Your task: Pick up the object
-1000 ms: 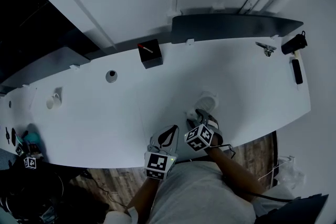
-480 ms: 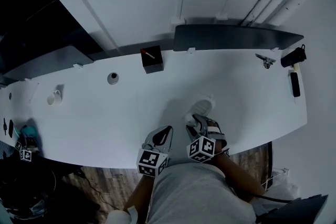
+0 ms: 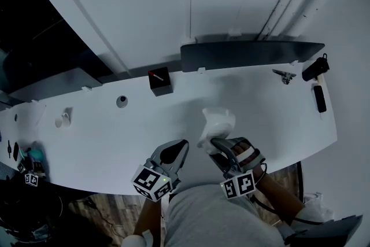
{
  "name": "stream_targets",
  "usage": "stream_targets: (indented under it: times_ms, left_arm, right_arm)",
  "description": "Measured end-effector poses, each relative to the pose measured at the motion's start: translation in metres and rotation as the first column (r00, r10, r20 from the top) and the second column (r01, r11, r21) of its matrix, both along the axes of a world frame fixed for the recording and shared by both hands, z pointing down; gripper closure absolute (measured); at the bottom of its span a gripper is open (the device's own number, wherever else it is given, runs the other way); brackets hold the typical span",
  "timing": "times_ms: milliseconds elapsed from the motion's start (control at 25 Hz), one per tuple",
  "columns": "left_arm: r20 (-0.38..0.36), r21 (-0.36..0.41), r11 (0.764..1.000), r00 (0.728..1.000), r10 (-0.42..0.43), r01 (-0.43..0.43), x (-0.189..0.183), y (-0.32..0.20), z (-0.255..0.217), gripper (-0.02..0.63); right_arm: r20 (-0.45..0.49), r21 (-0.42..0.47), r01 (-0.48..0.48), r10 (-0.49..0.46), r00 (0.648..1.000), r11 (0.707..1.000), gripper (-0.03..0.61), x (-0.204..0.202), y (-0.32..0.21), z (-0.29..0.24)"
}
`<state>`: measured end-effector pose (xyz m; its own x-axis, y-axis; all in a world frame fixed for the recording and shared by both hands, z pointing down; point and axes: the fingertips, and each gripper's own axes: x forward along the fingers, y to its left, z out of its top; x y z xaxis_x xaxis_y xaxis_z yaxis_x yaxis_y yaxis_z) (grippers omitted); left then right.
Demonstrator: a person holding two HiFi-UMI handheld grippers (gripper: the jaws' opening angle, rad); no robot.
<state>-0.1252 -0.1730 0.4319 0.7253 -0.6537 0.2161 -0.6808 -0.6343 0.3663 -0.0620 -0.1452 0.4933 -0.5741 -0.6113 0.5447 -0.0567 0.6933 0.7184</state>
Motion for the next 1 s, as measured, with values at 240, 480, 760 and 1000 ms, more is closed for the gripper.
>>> stream_targets:
  times_ms: [240, 480, 760, 1000]
  left_arm:
    - [-0.021, 0.022, 0.984, 0.984, 0.176, -0.175, 0.034, 0.005, -0.015, 0.367]
    - [-0.139, 0.037, 0.98, 0.97, 0.201, -0.197, 0.04, 0.001, -0.026, 0.406]
    - [-0.078, 0.117, 0.983, 0.985, 0.152, -0.143, 0.038, 0.0, -0.025, 0.471]
    - [-0.037, 0.197, 0.98, 0.999, -0.023, 0.03, 0.013, -0.015, -0.033, 0.477]
  right_arm:
    - [-0.096, 0.145, 0.207, -0.195, 0.976, 0.968, 0.345, -0.007, 0.015, -0.023]
    - [-0.146, 0.173, 0.342, -0.32, 0.936, 0.924, 0.345, -0.018, 0.035, -0.025]
    - [-0.188, 0.19, 0.365, -0.331, 0.925, 0.912, 0.338, -0.018, 0.032, -0.026]
    - [-0.118, 0.251, 0.31, -0.289, 0.95, 0.917, 0.336, -0.007, 0.03, -0.038]
